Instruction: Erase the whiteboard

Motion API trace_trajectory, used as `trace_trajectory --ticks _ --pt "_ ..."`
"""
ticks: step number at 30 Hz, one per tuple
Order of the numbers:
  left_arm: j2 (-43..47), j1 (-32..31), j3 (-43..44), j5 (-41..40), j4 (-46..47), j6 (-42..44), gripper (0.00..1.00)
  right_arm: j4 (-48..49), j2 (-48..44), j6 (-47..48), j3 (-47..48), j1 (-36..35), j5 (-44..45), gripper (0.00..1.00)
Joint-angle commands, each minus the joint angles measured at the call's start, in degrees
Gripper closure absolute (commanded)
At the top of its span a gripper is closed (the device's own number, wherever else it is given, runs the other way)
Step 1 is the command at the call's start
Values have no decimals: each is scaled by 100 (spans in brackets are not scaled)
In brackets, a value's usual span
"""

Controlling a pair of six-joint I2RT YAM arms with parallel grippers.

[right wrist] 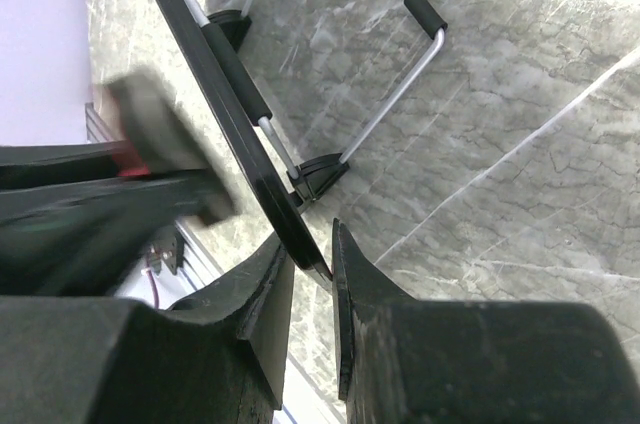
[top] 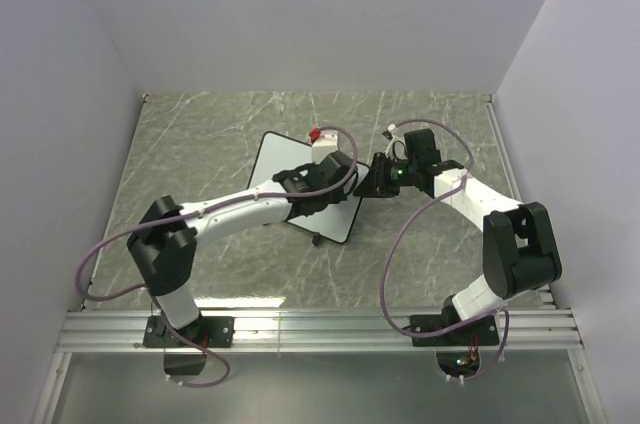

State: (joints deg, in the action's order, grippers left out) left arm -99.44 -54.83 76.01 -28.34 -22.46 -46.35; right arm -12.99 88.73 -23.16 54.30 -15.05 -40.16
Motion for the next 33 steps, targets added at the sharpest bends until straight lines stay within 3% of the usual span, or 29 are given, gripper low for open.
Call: trace_trajectory --ticks 1,6,8,15,26,30,33 --pt "785 34 343 -382 -476 29 100 -239 -172 -110 -8 -33 290 100" --pt "1540 182 459 -1033 -1269 47 100 -169 -233 -198 1 -33 351 100" --pt "1952 586 135 -1042 -1575 -111 100 -142 -259 -259 45 -33 412 100" --pt "2569 1975 -1393 -577 -2412 -392 100 -107 -347 -295 177 -42 588 100" --pt "3044 3347 -2617 952 -2087 -393 100 -247 -620 -426 274 -42 975 97" --pt "3141 3707 -2801 1575 -1833 -384 99 -221 -708 -540 318 -42 1045 62" --pt "3141 3848 -2898 1735 -1613 -419 92 -256 -743 -541 370 -42 1072 50"
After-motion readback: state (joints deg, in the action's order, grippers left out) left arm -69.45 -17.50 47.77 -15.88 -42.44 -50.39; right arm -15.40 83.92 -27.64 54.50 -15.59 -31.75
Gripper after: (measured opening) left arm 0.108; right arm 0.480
